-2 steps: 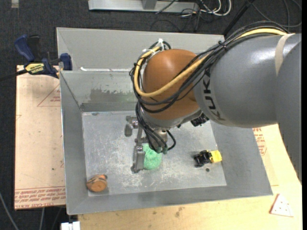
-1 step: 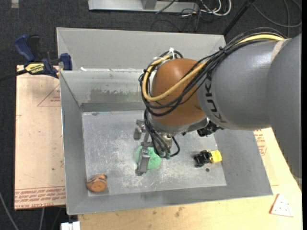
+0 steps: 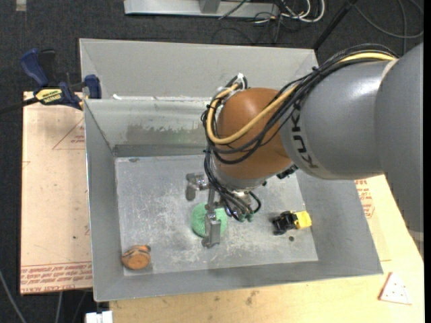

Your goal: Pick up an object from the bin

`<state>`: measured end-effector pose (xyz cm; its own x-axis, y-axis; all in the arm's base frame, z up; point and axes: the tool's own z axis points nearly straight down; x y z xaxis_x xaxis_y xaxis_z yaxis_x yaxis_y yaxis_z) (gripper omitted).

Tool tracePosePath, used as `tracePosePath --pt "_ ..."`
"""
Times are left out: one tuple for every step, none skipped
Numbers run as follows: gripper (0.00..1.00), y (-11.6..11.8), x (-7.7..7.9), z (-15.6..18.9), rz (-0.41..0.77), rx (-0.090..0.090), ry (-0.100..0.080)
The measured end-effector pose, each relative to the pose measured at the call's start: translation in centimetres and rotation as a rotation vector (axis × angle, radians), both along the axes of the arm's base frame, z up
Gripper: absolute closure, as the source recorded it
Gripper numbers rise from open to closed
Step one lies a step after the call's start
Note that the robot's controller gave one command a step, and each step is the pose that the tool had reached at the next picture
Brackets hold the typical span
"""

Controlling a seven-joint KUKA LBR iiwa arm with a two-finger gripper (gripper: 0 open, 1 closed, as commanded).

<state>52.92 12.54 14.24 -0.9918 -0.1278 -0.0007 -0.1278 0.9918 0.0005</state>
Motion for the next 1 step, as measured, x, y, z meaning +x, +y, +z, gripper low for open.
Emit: tracePosePath --pt "0.0 -2.19 1.37 -0.96 0.173 0.001 -0.001"
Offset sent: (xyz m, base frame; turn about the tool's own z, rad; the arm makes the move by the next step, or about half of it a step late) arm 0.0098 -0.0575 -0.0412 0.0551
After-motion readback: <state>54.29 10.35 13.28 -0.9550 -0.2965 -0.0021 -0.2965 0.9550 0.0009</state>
